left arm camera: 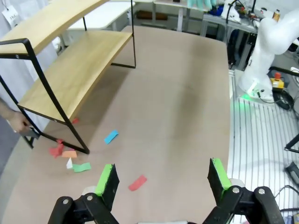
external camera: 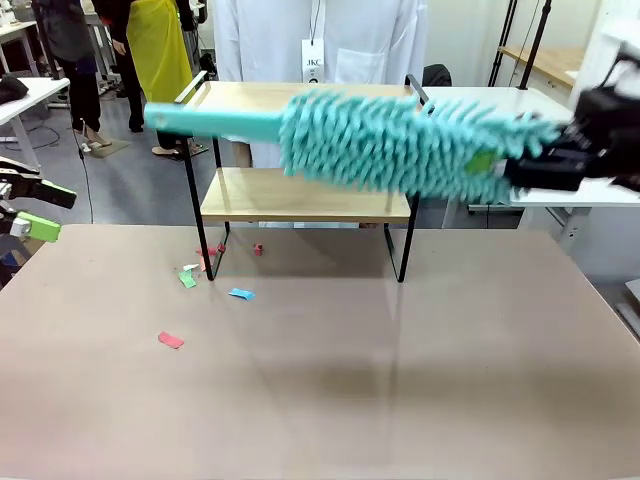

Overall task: Clean the shelf.
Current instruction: Hand the Duster back to the human.

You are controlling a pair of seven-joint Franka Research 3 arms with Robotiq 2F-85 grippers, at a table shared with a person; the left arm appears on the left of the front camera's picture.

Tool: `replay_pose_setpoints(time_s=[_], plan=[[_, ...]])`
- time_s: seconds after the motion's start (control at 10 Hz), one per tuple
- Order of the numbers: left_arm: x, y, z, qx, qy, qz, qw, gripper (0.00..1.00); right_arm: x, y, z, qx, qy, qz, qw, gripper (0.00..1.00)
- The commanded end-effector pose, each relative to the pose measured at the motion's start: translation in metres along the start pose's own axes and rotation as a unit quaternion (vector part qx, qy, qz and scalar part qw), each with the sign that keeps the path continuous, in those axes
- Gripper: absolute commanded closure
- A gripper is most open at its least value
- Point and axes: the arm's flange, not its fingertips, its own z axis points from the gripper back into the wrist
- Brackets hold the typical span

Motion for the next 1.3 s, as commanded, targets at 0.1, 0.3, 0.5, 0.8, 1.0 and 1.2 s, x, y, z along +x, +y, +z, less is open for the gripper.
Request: replay_pose_setpoints(time_s=[0.1, 0.3, 0.5, 0.8, 1.0, 1.2], plan=[[0.002, 0.003, 0.000, -0.002, -0.016, -0.010, 1.000, 0.00, 0.029, -0.001, 0.044, -0.152, -0.023, -0.002, 0.988, 0.84], [0.002, 0.003, 0.000, -0.002, -0.016, -0.010, 1.000, 0.00, 0.031, -0.010, 0.085, -0.256, -0.051, -0.020, 0.965, 0.84], [0.002, 0.003, 0.000, -0.002, -0.016, -0.010, 1.000, 0.00, 0.025, -0.015, 0.129, -0.378, -0.077, -0.043, 0.922, 0.84], [0.002, 0.003, 0.000, -0.002, -0.016, -0.010, 1.000, 0.00, -0.002, -0.020, 0.181, -0.532, -0.067, -0.073, 0.841, 0.84], [0.002, 0.003, 0.000, -0.002, -0.016, -0.010, 1.000, 0.00, -0.028, -0.025, 0.194, -0.553, -0.047, -0.094, 0.826, 0.84], [0.002, 0.003, 0.000, -0.002, -0.016, -0.010, 1.000, 0.00, -0.065, -0.027, 0.198, -0.557, -0.032, -0.125, 0.820, 0.84]])
